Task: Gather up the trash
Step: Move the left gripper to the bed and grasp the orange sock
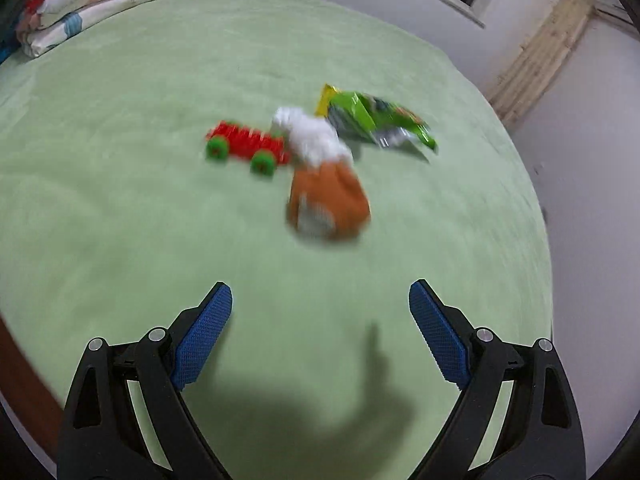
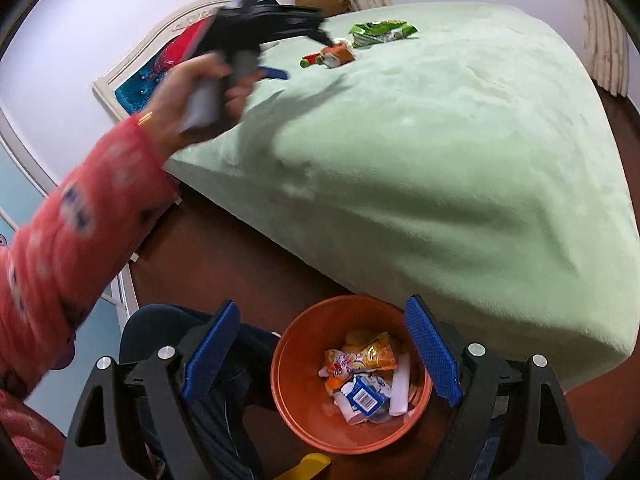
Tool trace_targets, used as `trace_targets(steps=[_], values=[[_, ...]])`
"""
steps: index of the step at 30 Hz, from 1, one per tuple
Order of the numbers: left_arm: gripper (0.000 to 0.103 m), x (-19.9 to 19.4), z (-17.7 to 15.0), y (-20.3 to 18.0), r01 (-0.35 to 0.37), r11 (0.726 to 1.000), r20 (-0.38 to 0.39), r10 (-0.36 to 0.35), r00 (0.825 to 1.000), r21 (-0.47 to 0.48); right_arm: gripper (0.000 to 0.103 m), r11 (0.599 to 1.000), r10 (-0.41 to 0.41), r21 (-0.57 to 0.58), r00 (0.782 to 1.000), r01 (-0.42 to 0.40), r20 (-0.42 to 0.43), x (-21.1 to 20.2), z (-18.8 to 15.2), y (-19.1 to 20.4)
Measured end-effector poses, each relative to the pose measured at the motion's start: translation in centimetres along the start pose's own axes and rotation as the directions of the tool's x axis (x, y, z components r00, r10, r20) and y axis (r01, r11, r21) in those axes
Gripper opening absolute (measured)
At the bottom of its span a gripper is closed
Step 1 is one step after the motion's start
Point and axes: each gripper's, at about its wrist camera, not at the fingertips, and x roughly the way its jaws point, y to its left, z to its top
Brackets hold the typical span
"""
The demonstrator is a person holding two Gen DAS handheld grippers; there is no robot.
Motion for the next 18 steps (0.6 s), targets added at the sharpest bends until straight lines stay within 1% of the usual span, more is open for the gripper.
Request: trace_targets(steps=[2, 4, 5, 6, 7, 8, 9, 11, 13, 16, 18], values=[[0.088, 1.2, 1.7, -0.6, -0.026, 1.0, 0.021, 0.026, 0.999, 0.017, 0.083, 1.0, 0.02, 0.006, 1.0, -0.02, -0.005, 0.2, 0.1, -0.2], [0.088, 3.0, 3.0, -1.2, -0.076, 0.997, 0.009, 0.076, 0.997, 0.027, 0.083, 1.0, 0.024, 0.002, 1.0, -0.024, -0.015, 0.6, 0.2, -0.3], [0.088, 3.7, 3.4, -1.2, -0.088, 0.996, 0.0, 0.088, 0.996, 0.022, 0.083, 1.0, 0.025, 0.0, 1.0, -0.025, -0.018, 0.8, 0.3, -0.4], [0.082, 4.2, 3.8, -1.1, -0.093, 0.996, -0.004, 0.093, 0.996, 0.013, 0.083, 1.0, 0.025, 0.001, 0.999, -0.025, -0.02, 0.9, 0.5, -0.6], [0.066, 4.4, 4.1, -1.1, -0.096, 0.995, -0.011, 0.096, 0.995, 0.013, 0.083, 1.0, 0.029, 0.006, 0.999, -0.028, -0.021, 1.0, 0.6, -0.8], [0.056, 4.9, 4.3, -1.1, -0.099, 0.995, -0.029, 0.099, 0.995, 0.015, 0.083, 0.999, 0.032, 0.012, 0.999, -0.032, -0.02, 1.1, 0.8, -1.0], [0.04, 5.2, 4.4, -0.8, -0.089, 0.996, -0.041, 0.089, 0.995, 0.011, 0.083, 0.999, 0.036, 0.018, 0.999, -0.035, -0.018, 1.2, 0.9, -1.1], [0.038, 5.2, 4.3, -0.4, -0.07, 0.998, -0.034, 0.07, 0.997, 0.002, 0.083, 0.999, 0.041, 0.027, 0.999, -0.041, -0.015, 1.1, 1.3, -1.5], [0.034, 4.7, 4.1, -0.1, -0.042, 0.999, -0.017, 0.042, 0.999, 0.006, 0.083, 0.998, 0.05, 0.033, 0.999, -0.05, -0.007, 1.0, 1.8, -1.7], [0.034, 2.7, 2.9, 0.6, -0.009, 1.0, 0.024, 0.009, 1.0, 0.025, 0.083, 0.999, 0.045, 0.008, 0.999, -0.045, 0.026, 0.6, 2.7, -1.6], [0.034, 0.7, 2.1, 1.4, 0.018, 0.999, 0.05, -0.019, 0.999, 0.033, 0.083, 0.998, 0.058, 0.003, 0.998, -0.058, 0.034, 0.5, 3.5, -1.7]])
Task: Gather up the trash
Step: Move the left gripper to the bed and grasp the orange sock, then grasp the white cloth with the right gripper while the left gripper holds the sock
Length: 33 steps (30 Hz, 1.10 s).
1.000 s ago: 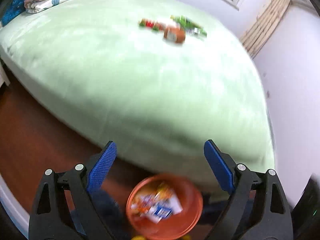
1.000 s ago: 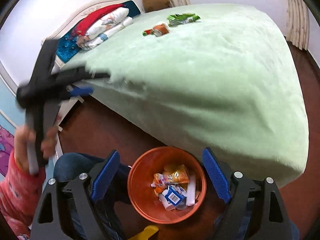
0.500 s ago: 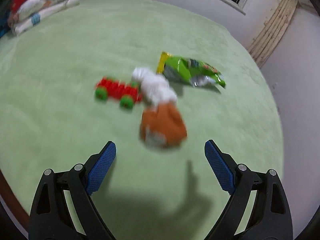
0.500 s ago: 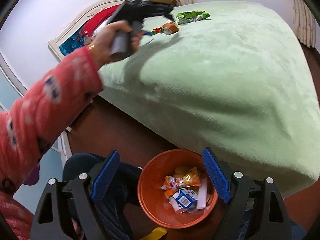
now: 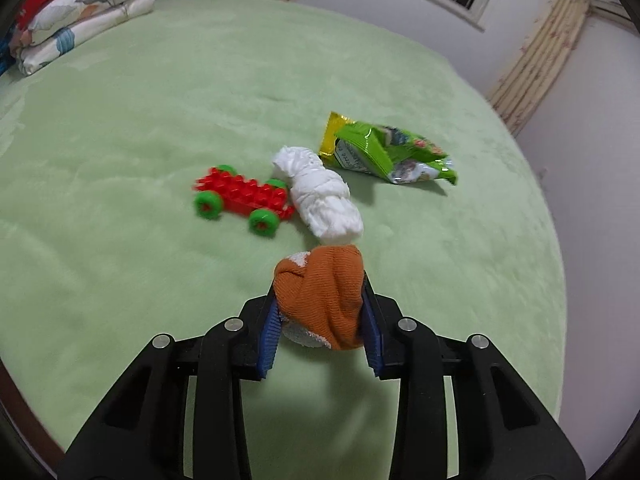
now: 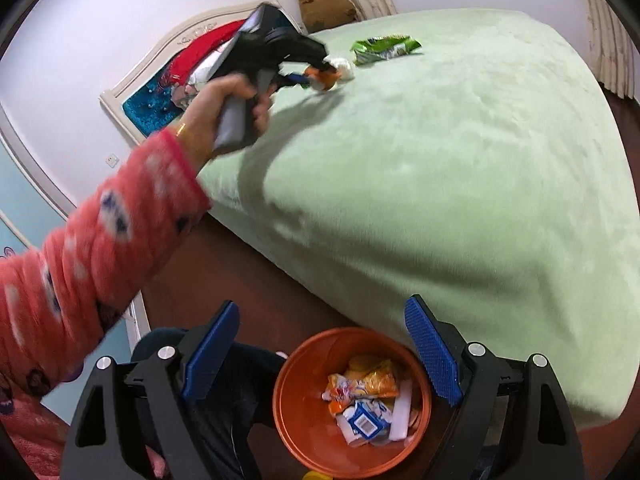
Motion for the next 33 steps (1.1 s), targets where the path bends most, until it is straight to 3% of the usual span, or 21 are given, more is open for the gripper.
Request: trace_targets(steps=[4, 8, 13, 18, 24, 25, 27, 28, 30, 33], values=[[0.034, -4.4, -2.0, 2.1, 0.028, 1.0, 0.06, -0.027, 0.998, -0.004, 0.083, 1.0, 0.024, -0.008, 0.999, -0.024, 0.027, 0.3, 3.3, -0.2], [0.034, -9.5, -5.3, 4.8, 0.025, 1.0, 0.128, -0.023, 0.991, -0.013, 0.083, 0.998, 0.035, -0.057, 0.996, -0.031, 0.083, 1.4, 9.7, 0.1], [0.034, -13.2, -8.6, 7.4, -0.029, 0.999, 0.168, 0.034, 0.985, -0.034, 0.083, 0.992, 0.08, -0.101, 0.996, -0.076, 0.032, 7.7, 18.7, 0.4], [0.034, -15.3, -11.9, 10.1, -0.018, 0.996, 0.174, 0.032, 0.984, -0.083, 0.082, 0.995, -0.033, -0.093, 0.999, 0.032, -0.012, 15.2, 25.3, 0.1], [0.034, -16.4, -14.1, 11.1, 0.007, 0.996, 0.176, 0.008, 0.984, -0.088, 0.077, 0.997, -0.073, 0.009, 0.997, 0.074, -0.032, 21.1, 31.1, -1.5], [0.034, -16.5, -14.3, 11.2, 0.008, 0.996, 0.176, 0.008, 0.984, -0.089, 0.074, 0.996, -0.089, 0.014, 0.995, 0.089, -0.039, 21.8, 31.6, -1.4], [0.034, -16.6, -14.4, 11.6, 0.02, 0.995, 0.178, -0.002, 0.984, -0.097, 0.046, 0.991, -0.12, 0.045, 0.99, 0.124, -0.078, 23.4, 32.3, -1.8], [0.034, -16.6, -14.6, 11.7, 0.022, 0.995, 0.179, -0.004, 0.984, -0.099, 0.024, 0.989, -0.122, 0.069, 0.985, 0.131, -0.12, 24.3, 32.3, -2.2], [0.034, -16.7, -14.7, 11.9, 0.029, 0.994, 0.18, -0.01, 0.984, -0.105, 0.023, 0.986, -0.13, 0.088, 0.982, 0.143, -0.136, 24.4, 32.1, -2.3], [0.034, -16.9, -15.0, 11.8, 0.031, 0.995, 0.185, -0.013, 0.983, -0.099, 0.021, 0.989, -0.136, 0.049, 0.986, 0.141, -0.094, 22.4, 31.7, -1.6]])
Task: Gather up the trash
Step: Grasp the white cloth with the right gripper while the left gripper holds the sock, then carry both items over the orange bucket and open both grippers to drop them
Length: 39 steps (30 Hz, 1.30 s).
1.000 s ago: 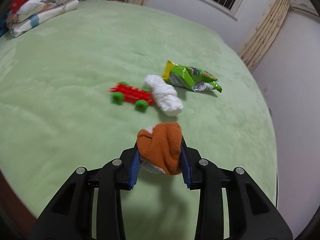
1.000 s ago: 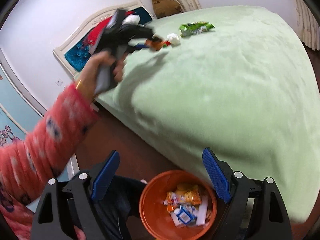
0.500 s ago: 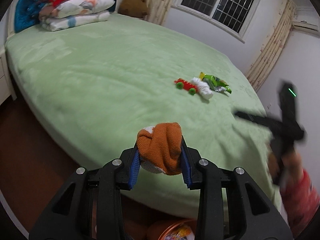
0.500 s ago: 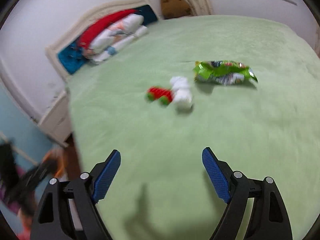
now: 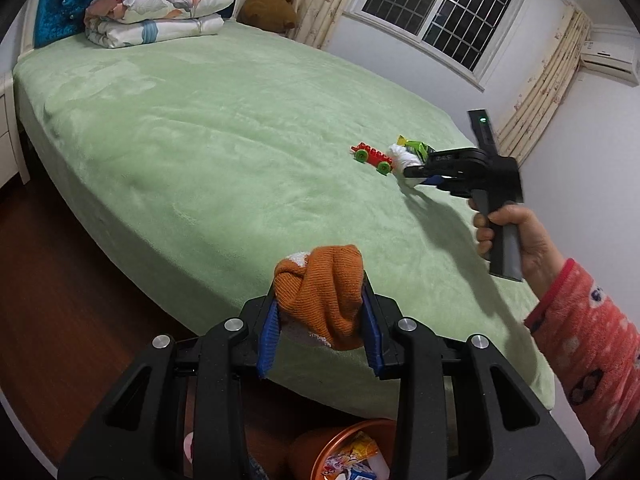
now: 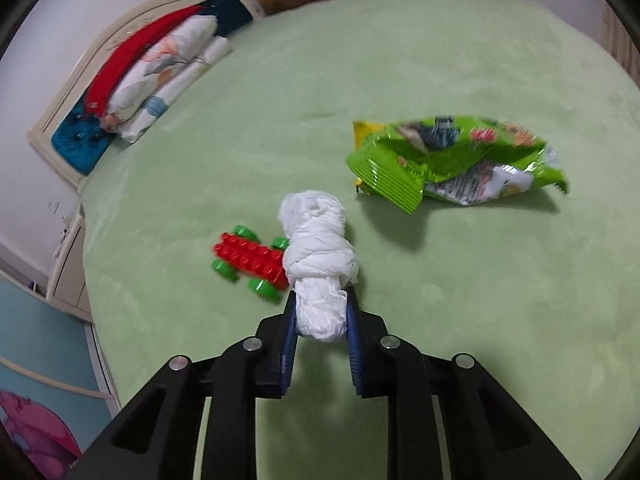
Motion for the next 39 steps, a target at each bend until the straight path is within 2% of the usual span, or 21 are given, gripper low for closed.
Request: trace_targets(steps=[3, 8, 13, 19, 28, 33, 39], values=[[0.034, -0.2, -0.2, -0.4, 0.016, 1.0, -0.003, -0.016, 1.0, 0.003, 0.021, 1.0, 0.004, -0.02, 0.999, -0.003, 0.036, -3.0, -1.3, -0.2], [0.034, -0.7, -0.9, -1.9, 0.039, 0.999, -0.01, -0.039, 0.999, 0.035, 0.021, 0.996, 0.028, -0.09, 0.995, -0.019, 0.097, -9.6, -5.6, 0.3], [0.034, -1.5, -2.6, -4.6, 0.072, 0.994, -0.047, -0.068, 0.997, 0.079, 0.021, 0.986, 0.057, -0.162, 0.99, -0.036, 0.127, -17.0, -13.5, 0.6], [0.034, -2.6, -5.6, -8.0, 0.105, 0.982, -0.107, -0.089, 0.99, 0.16, 0.021, 0.978, 0.089, -0.202, 0.986, -0.059, 0.14, -22.7, -21.9, 1.1], [0.034, -2.1, -11.9, -10.9, 0.143, 0.967, -0.256, -0.087, 0.963, 0.209, 0.021, 0.974, 0.087, -0.216, 0.992, -0.066, 0.09, -24.9, -31.5, 0.9], [0.034, -0.7, -15.5, -11.2, 0.146, 0.969, -0.352, -0.068, 0.934, 0.199, 0.021, 0.979, 0.074, -0.192, 0.997, -0.067, 0.029, -23.8, -35.3, 0.2], [0.034, 1.2, -19.4, -11.4, 0.139, 0.969, -0.456, -0.032, 0.89, 0.203, 0.021, 0.988, 0.054, -0.141, 0.996, -0.063, -0.068, -21.0, -39.0, -1.1]])
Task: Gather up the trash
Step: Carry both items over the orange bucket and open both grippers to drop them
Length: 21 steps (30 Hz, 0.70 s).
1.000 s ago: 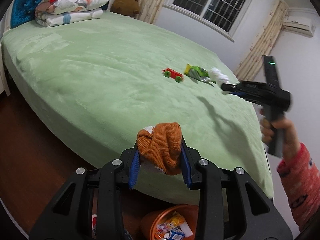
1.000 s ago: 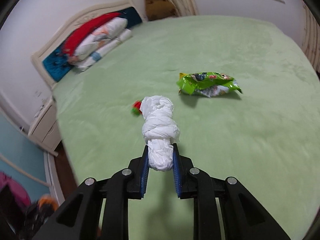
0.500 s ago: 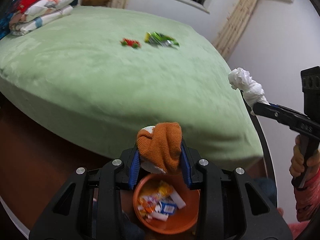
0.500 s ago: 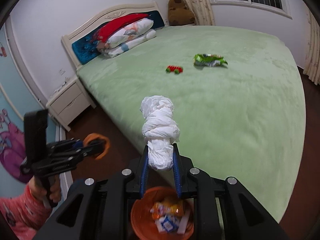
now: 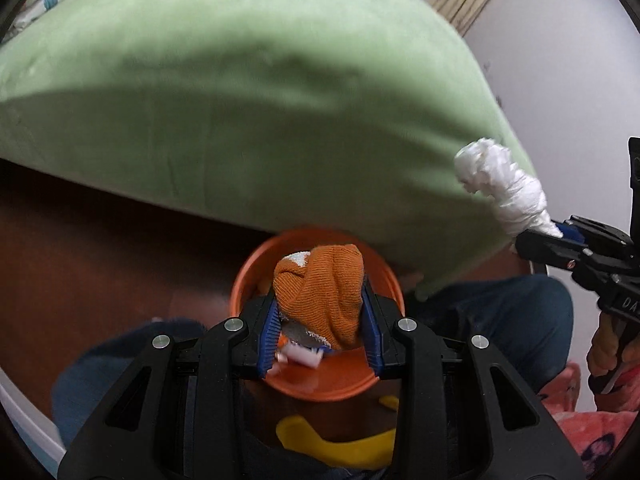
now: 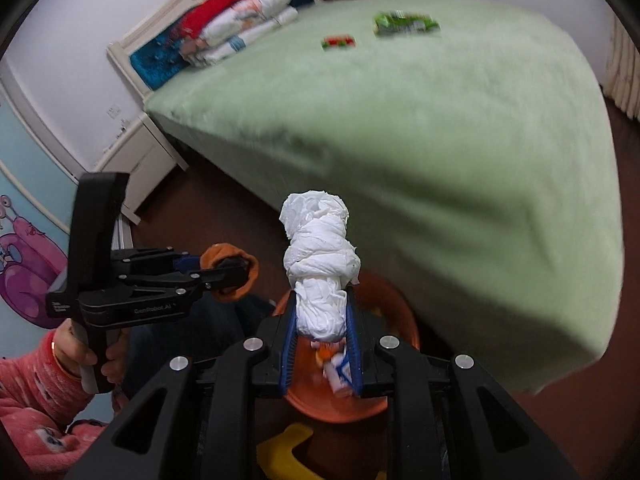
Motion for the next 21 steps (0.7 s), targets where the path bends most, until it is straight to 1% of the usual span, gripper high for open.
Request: trace_targets(steps=[3, 6, 8, 10, 13, 14, 15, 16, 17, 18, 19, 21], values=[[0.034, 1.7, -1.0, 0.0, 0.003, 1.0, -0.055, -0.004, 0.998, -0.016, 0.021, 1.0, -0.006, 0.028, 0.998, 0.008, -0.069, 2.2, -1.4, -0.8], [0.034, 3.9, -1.9, -0.2, -0.007, 1.0, -0.117, 0.005, 0.993, -0.016, 0.021, 0.998, -0.021, 0.057, 0.988, 0.03, -0.153, 4.9, -2.7, -1.8], [0.034, 5.2, -2.3, -0.3, -0.027, 1.0, -0.154, 0.024, 0.988, -0.016, 0.021, 0.996, -0.014, 0.089, 0.98, 0.032, -0.196, 6.4, -3.5, -2.5], [0.034, 7.1, -2.9, -0.3, -0.035, 0.999, -0.202, 0.032, 0.979, -0.01, 0.022, 0.992, 0.0, 0.121, 0.972, 0.029, -0.237, 7.8, -4.2, -3.0], [0.034, 9.3, -3.6, -0.2, -0.044, 0.999, -0.264, 0.037, 0.964, -0.019, 0.023, 0.99, -0.007, 0.133, 0.964, 0.043, -0.264, 9.0, -4.6, -3.4], [0.034, 9.7, -3.6, -0.2, -0.047, 0.999, -0.277, 0.039, 0.96, -0.022, 0.028, 0.989, -0.004, 0.141, 0.962, 0.044, -0.273, 9.4, -4.8, -3.5], [0.036, 10.3, -3.8, -0.2, -0.049, 0.998, -0.297, 0.04, 0.954, -0.024, 0.03, 0.988, -0.005, 0.145, 0.962, 0.047, -0.274, 9.6, -4.8, -3.5], [0.044, 10.8, -3.8, -0.2, -0.052, 0.998, -0.309, 0.04, 0.95, -0.03, 0.046, 0.988, -0.006, 0.148, 0.963, 0.048, -0.271, 9.7, -4.6, -3.5], [0.05, 11.0, -3.8, 0.1, -0.057, 0.998, -0.316, 0.041, 0.948, -0.041, 0.058, 0.987, -0.006, 0.156, 0.964, 0.05, -0.267, 9.7, -4.6, -3.6], [0.065, 11.1, -3.8, 0.2, -0.066, 0.996, -0.315, 0.045, 0.948, -0.057, 0.059, 0.986, -0.012, 0.158, 0.967, 0.054, -0.254, 9.6, -4.5, -3.6], [0.075, 11.0, -3.7, 0.4, -0.074, 0.995, -0.309, 0.048, 0.95, -0.072, 0.06, 0.986, -0.019, 0.155, 0.969, 0.059, -0.245, 9.4, -4.3, -3.6], [0.076, 10.6, -3.2, 1.1, -0.085, 0.992, -0.287, 0.055, 0.956, -0.093, 0.066, 0.984, -0.021, 0.168, 0.974, 0.06, -0.227, 8.7, -4.3, -4.5]])
